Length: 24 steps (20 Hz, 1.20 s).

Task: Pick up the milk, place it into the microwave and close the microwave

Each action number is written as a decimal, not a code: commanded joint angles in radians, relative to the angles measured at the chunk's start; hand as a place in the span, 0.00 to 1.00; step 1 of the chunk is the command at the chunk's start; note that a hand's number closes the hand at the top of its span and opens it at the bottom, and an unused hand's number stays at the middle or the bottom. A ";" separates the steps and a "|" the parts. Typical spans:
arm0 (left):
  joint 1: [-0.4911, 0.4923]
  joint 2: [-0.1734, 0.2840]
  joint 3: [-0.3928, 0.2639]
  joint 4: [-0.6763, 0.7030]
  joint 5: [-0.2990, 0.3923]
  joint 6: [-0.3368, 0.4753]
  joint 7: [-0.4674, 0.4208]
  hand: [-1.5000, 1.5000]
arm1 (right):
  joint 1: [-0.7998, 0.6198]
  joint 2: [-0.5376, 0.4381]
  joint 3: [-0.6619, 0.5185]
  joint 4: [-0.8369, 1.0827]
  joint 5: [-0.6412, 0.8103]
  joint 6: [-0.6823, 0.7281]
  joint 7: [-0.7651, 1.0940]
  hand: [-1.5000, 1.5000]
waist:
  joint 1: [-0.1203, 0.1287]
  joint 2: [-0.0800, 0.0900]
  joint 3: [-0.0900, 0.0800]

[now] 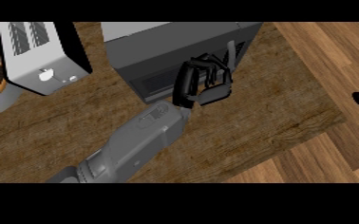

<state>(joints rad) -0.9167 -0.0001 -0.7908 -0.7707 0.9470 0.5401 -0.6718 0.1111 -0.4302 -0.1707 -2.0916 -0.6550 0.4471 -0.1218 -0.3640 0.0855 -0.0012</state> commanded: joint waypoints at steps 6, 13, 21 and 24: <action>-0.067 0.000 0.006 0.080 0.041 -0.020 0.002 1.00 | -0.023 -0.036 0.019 -0.013 -0.072 0.040 0.031 0.00 | -0.008 0.017 0.000; -0.077 0.000 -0.003 0.096 0.065 -0.026 -0.014 1.00 | -0.025 -0.060 0.013 -0.006 -0.114 0.055 0.050 0.00 | -0.006 0.016 0.002; -0.085 0.000 -0.015 0.112 0.090 -0.022 -0.034 1.00 | -0.041 -0.088 -0.001 -0.016 -0.144 0.064 0.064 0.00 | -0.013 0.015 0.001; -0.078 0.000 -0.015 0.113 0.106 -0.026 -0.048 1.00 | -0.041 -0.100 -0.004 -0.015 -0.152 0.067 0.073 0.00 | -0.013 0.016 0.000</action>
<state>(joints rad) -0.9416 -0.0002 -0.8343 -0.7348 1.0268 0.5314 -0.7484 0.0721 -0.5149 -0.1690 -2.1051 -0.7956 0.5049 -0.0562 -0.3668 0.0880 0.0007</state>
